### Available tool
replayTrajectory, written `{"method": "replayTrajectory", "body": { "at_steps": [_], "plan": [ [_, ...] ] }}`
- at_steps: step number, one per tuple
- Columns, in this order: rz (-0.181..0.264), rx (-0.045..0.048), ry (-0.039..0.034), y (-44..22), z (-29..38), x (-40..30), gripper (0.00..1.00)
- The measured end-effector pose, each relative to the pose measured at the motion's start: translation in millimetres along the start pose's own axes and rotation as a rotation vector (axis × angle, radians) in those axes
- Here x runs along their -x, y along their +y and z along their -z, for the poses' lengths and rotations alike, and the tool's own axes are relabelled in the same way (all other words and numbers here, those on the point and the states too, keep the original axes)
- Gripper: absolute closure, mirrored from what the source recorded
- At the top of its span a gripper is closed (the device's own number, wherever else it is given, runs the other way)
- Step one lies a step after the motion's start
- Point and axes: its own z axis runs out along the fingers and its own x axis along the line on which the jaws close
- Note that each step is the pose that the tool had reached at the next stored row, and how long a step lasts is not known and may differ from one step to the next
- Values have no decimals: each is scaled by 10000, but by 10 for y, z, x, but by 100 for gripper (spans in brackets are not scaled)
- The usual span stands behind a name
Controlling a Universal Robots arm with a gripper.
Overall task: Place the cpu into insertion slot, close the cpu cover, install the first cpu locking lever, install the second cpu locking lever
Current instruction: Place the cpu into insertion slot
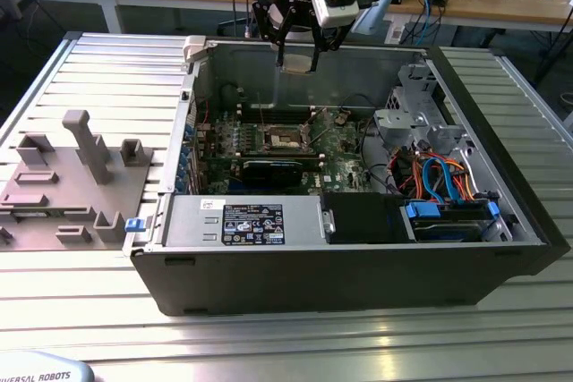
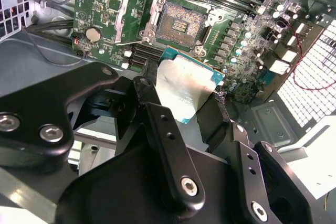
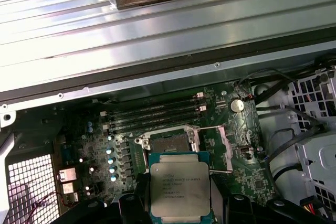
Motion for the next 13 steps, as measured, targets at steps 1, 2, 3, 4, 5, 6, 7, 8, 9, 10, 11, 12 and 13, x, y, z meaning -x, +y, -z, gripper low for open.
{"method": "replayTrajectory", "body": {
  "at_steps": [1, 2, 3, 4, 5, 6, 7, 8, 9, 10, 11, 12, 13],
  "plan": [
    [-5, 1, -1, 0, 0, 0, 45],
    [-9, 0, -1, 0, 0, 0, 45],
    [-12, 1, -1, 0, 0, 0, 45],
    [-18, 1, -2, 0, 0, 0, 45],
    [-24, 1, -2, 0, 0, 0, 45],
    [-28, 1, -3, 0, 0, 0, 45],
    [-31, 0, -3, 0, 0, 0, 45],
    [-36, 1, -3, 0, 0, 0, 45],
    [-40, 1, -4, 0, 0, 0, 45],
    [-43, 1, -4, 0, 0, 0, 45],
    [-46, 1, -4, 0, 0, 0, 45],
    [-49, 1, -5, 0, 0, 0, 45],
    [-53, 2, -5, 0, 0, 0, 45]
  ]
}}
